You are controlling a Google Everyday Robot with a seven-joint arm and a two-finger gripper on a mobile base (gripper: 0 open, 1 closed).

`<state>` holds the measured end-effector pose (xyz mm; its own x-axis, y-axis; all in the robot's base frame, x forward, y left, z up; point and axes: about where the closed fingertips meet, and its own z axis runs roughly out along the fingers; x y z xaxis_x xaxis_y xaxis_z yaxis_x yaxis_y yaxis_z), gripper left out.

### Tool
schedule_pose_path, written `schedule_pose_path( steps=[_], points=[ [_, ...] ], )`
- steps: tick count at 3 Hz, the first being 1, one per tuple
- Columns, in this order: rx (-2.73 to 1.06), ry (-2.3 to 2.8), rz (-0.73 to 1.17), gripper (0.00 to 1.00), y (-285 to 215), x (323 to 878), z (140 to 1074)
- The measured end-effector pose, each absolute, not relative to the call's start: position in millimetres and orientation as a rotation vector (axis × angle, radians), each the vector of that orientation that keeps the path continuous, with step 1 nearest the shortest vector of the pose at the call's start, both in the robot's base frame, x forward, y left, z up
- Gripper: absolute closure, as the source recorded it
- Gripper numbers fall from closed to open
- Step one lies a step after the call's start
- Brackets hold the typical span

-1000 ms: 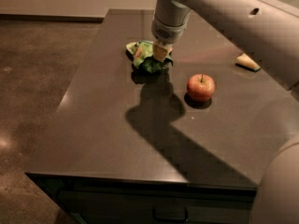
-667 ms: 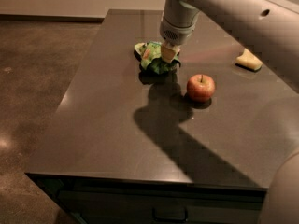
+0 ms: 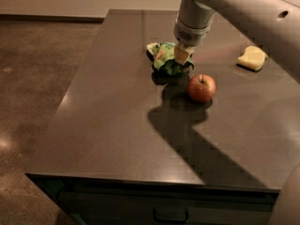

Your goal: Move green rice chip bag near apple

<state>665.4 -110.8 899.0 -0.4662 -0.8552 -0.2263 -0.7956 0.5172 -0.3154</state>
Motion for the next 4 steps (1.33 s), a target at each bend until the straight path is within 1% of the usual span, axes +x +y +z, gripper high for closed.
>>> schedule_pose_path(
  steps=[2, 3, 4],
  points=[
    [-1.317, 2.449, -0.206, 0.36, -136.7, 660.1, 900.0],
    [-1.320, 2.448, -0.178, 0.14, -141.9, 656.5, 902.5],
    [-1.344, 2.438, -0.127, 0.00, -142.9, 653.0, 908.6]
  ],
)
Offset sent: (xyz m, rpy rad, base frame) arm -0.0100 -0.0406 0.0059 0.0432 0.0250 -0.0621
